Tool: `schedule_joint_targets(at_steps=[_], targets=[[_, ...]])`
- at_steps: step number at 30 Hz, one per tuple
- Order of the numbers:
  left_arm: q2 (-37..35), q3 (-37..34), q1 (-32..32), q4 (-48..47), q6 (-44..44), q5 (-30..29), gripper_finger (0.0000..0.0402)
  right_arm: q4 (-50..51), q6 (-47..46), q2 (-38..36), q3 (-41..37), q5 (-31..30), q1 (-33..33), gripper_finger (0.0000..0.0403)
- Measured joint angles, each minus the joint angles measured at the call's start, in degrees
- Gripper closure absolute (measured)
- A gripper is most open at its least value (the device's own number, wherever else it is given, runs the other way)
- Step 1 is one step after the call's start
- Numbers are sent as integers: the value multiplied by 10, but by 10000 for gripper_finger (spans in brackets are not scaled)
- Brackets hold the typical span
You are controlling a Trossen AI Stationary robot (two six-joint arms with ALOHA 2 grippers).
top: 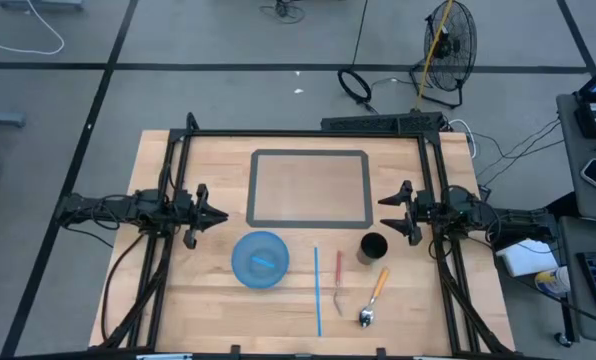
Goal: Pick & Place Utensil
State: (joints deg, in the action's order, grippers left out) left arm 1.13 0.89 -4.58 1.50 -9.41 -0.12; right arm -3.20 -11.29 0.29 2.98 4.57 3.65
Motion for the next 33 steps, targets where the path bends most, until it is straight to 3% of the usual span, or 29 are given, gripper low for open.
schedule_joint_targets(at_steps=[26,33], targets=[[0,0,0,0,0,0,353,-19,-1,0,0,0,0,124],[0,0,0,0,0,0,353,-63,-170,0,0,2,0,124]])
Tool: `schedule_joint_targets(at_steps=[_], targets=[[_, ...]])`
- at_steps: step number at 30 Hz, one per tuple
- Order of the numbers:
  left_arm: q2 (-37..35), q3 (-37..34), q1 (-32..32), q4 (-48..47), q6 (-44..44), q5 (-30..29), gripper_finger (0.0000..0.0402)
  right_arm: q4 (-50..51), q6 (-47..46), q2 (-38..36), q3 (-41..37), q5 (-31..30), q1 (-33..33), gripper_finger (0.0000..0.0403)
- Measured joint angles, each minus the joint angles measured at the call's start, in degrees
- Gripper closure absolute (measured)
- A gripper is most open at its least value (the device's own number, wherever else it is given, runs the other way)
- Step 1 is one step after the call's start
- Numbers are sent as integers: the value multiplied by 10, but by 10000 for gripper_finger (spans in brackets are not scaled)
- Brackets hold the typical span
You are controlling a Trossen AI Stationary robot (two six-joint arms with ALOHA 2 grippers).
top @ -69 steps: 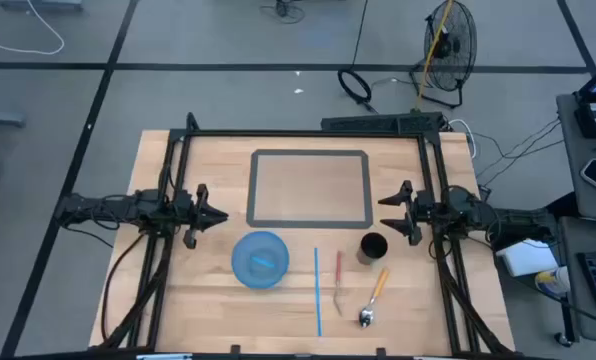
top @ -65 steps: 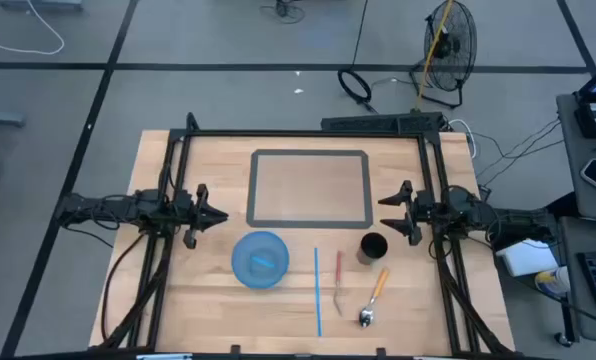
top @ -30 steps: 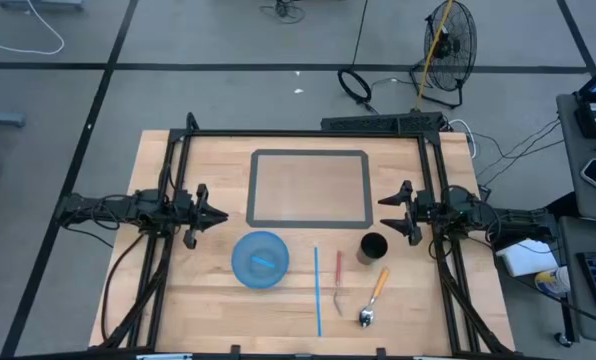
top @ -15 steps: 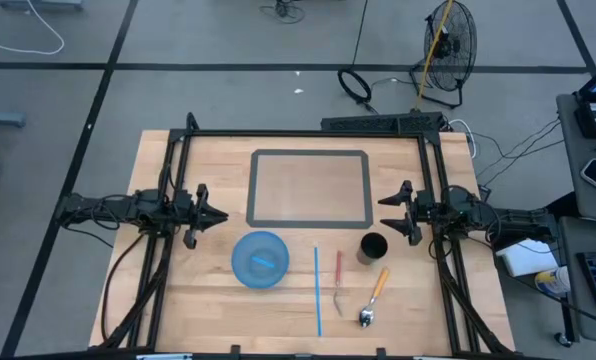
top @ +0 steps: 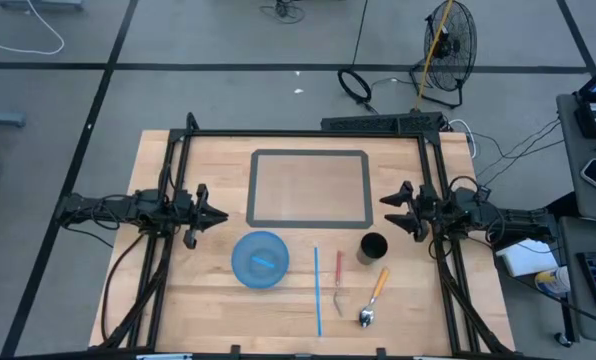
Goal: Pick & Place Utensil
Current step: Put the blue bowl on the left side of the placemat
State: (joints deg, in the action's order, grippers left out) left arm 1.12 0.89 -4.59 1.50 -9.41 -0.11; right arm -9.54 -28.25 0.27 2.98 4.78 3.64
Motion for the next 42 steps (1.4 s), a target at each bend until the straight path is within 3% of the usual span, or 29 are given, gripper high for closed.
schedule_joint_targets(at_steps=[4,11,21,29,37,42], targets=[[0,0,0,0,0,0,353,0,-80,0,0,-1,0,124],[0,0,0,0,0,0,353,-1,-101,0,0,-41,0,124],[0,0,0,7,-5,-1,353,-54,-204,2,0,-169,0,124],[0,0,0,147,-83,-4,353,-61,-237,3,0,-227,0,124],[0,0,0,316,-196,-4,353,-61,-250,3,0,-228,0,124],[0,0,0,367,-170,-6,353,-61,-226,3,0,-212,0,124]])
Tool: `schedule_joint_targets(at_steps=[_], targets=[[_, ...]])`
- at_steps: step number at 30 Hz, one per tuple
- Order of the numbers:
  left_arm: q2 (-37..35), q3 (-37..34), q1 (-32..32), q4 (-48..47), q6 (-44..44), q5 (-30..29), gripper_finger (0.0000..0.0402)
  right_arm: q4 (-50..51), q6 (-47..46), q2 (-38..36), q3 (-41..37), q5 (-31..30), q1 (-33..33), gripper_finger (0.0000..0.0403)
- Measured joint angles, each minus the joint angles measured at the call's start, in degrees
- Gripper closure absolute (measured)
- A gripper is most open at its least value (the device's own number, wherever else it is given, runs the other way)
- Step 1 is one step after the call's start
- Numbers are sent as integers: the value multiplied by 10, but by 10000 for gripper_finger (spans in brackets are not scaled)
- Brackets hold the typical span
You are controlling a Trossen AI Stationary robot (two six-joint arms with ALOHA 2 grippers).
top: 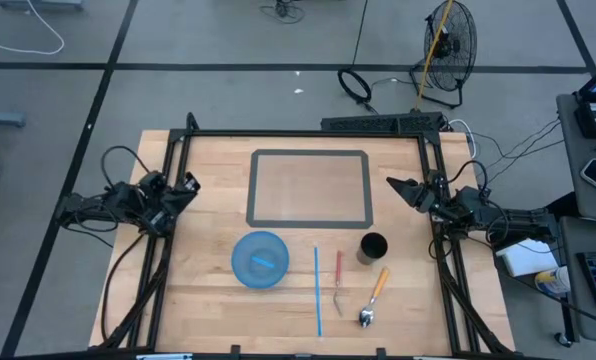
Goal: Pick & Place Utensil
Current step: Put the blue bowl on the left side of the placemat
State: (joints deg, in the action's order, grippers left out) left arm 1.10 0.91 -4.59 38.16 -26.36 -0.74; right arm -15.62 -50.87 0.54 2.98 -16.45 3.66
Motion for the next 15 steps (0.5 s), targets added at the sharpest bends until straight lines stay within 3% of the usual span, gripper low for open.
schedule_joint_targets(at_steps=[5,15], targets=[[0,0,0,-16,7,-45,353,0,25,0,0,2,0,124],[0,0,0,-29,-29,-48,353,0,6,0,0,2,0,124]])
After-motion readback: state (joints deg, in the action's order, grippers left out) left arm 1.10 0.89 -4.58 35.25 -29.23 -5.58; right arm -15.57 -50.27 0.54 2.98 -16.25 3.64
